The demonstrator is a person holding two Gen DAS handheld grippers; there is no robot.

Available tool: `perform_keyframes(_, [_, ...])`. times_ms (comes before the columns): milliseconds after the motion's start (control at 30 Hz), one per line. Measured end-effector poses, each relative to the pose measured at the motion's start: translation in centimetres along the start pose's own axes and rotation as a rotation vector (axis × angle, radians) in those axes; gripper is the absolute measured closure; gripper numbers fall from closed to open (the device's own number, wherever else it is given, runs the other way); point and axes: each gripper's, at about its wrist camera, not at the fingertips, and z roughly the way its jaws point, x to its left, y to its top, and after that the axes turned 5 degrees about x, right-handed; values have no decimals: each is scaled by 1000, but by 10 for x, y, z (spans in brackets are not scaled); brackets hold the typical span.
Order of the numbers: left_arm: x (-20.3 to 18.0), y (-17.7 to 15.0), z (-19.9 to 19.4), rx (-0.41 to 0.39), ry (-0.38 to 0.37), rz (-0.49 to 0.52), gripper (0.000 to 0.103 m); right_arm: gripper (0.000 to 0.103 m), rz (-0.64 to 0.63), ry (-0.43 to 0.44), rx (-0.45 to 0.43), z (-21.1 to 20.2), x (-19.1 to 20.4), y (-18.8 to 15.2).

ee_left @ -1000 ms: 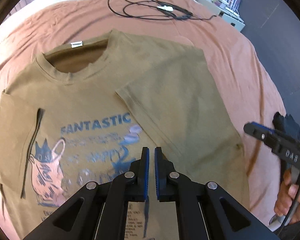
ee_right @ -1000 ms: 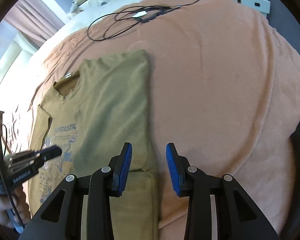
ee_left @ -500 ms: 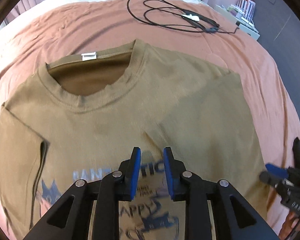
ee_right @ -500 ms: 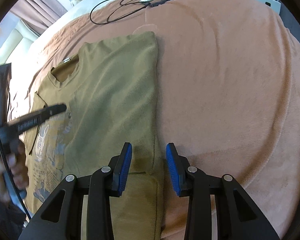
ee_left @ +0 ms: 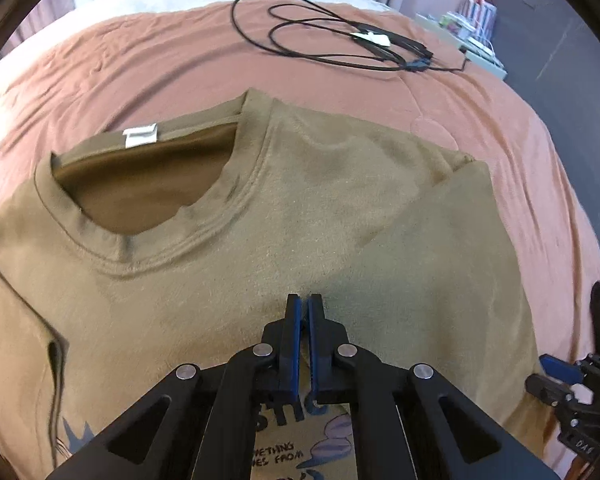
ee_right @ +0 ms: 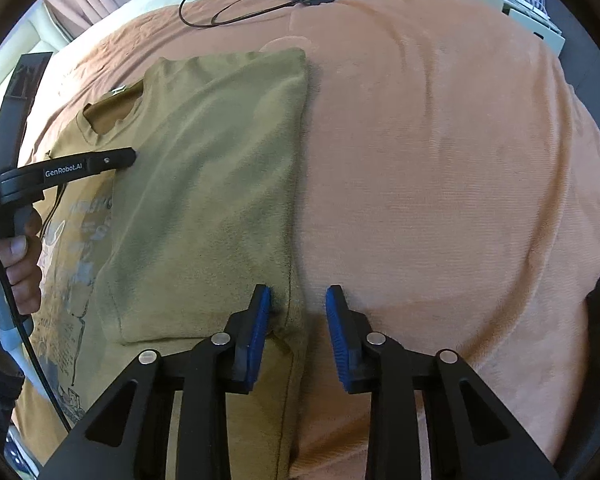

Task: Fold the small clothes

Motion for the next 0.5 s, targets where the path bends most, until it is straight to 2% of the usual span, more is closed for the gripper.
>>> perform_keyframes(167, [8, 7, -2, -32, 30, -35, 100, 78, 15, 5, 1, -1, -1, -5])
perform_keyframes(300, [6, 7, 1, 10, 26, -18, 99, 77, 24, 17, 8, -3, -5, -6])
perform_keyframes(367, [6, 4, -6, 4, 20, -22, 99, 77, 39, 30, 15, -5, -7, -7])
perform_keyframes(433, [8, 1, -11, 12, 11, -27, 98, 75, 59, 45, 26, -6, -10, -7])
perform_keyframes(500, [11, -4, -17, 27, 7, -30, 98, 66, 76, 49, 28, -10, -11, -10])
